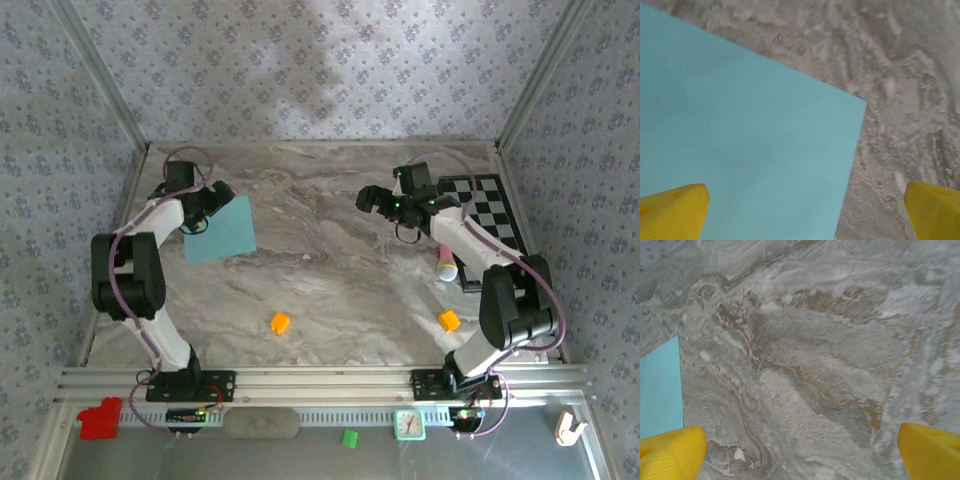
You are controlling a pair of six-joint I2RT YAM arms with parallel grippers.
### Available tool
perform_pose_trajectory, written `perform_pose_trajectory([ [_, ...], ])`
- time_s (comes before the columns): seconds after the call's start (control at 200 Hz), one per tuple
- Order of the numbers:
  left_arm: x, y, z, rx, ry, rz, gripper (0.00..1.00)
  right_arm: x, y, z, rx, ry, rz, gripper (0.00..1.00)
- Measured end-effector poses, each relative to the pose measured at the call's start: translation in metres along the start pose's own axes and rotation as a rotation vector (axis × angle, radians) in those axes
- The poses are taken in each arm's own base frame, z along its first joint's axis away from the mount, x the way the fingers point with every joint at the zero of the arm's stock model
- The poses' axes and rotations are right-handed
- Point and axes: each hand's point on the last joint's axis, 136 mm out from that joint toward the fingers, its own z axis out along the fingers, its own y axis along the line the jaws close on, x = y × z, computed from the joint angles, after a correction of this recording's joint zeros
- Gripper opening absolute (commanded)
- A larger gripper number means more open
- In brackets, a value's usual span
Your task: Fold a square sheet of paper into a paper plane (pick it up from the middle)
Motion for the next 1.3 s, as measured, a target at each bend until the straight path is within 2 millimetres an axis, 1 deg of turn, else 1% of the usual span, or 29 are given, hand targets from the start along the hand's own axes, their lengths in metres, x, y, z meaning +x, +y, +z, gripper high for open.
perform_pose_trajectory([
  [0.09, 0.004, 0.007, 0.012, -0.016, 0.039, -0.034, 0.99, 0.008, 0.007, 0.009, -0.011, 0.031, -0.005, 1.00],
  [0.16, 0.011, 0.012, 0.019, -0.029, 0.071, -0.058, 0.99, 0.006, 0.015, 0.015, -0.020, 0.035, -0.014, 1.00],
  [0.27, 0.019, 0.017, 0.023, -0.038, 0.094, -0.083, 0.99, 0.003, 0.024, 0.016, -0.036, 0.033, -0.023, 1.00],
  [0.41, 0.038, 0.027, 0.029, -0.057, 0.130, -0.110, 0.99, 0.003, 0.026, 0.020, -0.039, 0.036, -0.026, 1.00],
  [0.495, 0.039, 0.023, 0.026, -0.039, 0.119, -0.127, 0.99, 0.005, 0.024, 0.024, -0.032, 0.047, -0.024, 1.00],
  [0.55, 0.046, 0.023, 0.026, -0.036, 0.130, -0.138, 0.98, 0.007, 0.022, 0.027, -0.027, 0.055, -0.022, 1.00],
  [0.615, 0.049, 0.019, 0.025, -0.018, 0.132, -0.153, 0.98, 0.009, 0.021, 0.030, -0.022, 0.061, -0.020, 1.00],
  [0.69, 0.060, 0.012, 0.025, 0.009, 0.152, -0.172, 0.98, 0.010, 0.020, 0.031, -0.020, 0.064, -0.016, 1.00],
  [0.735, 0.067, 0.005, 0.024, 0.032, 0.163, -0.181, 0.98, 0.010, 0.020, 0.031, -0.020, 0.064, -0.012, 1.00],
  [0.815, 0.087, -0.010, 0.023, 0.064, 0.200, -0.183, 0.98, 0.010, 0.019, 0.031, -0.020, 0.063, -0.006, 1.00],
  [0.914, 0.119, -0.037, 0.022, 0.089, 0.254, -0.148, 0.98, 0.015, 0.014, 0.034, -0.012, 0.070, 0.003, 1.00],
  [0.964, 0.140, -0.052, 0.021, 0.099, 0.286, -0.116, 0.98, 0.021, 0.008, 0.035, -0.003, 0.080, 0.011, 1.00],
  [1.074, 0.194, -0.081, 0.014, 0.117, 0.366, -0.040, 0.98, 0.037, -0.007, 0.035, 0.025, 0.108, 0.045, 1.00],
  [1.159, 0.231, -0.092, 0.004, 0.118, 0.420, 0.008, 0.98, 0.046, -0.018, 0.029, 0.042, 0.118, 0.072, 1.00],
  [1.204, 0.247, -0.095, -0.002, 0.113, 0.444, 0.036, 0.98, 0.049, -0.022, 0.025, 0.046, 0.112, 0.084, 1.00],
  [1.269, 0.265, -0.097, -0.008, 0.094, 0.471, 0.080, 0.99, 0.051, -0.027, 0.017, 0.047, 0.102, 0.102, 1.00],
  [1.299, 0.269, -0.098, -0.011, 0.084, 0.479, 0.104, 0.99, 0.050, -0.029, 0.014, 0.047, 0.095, 0.111, 1.00],
])
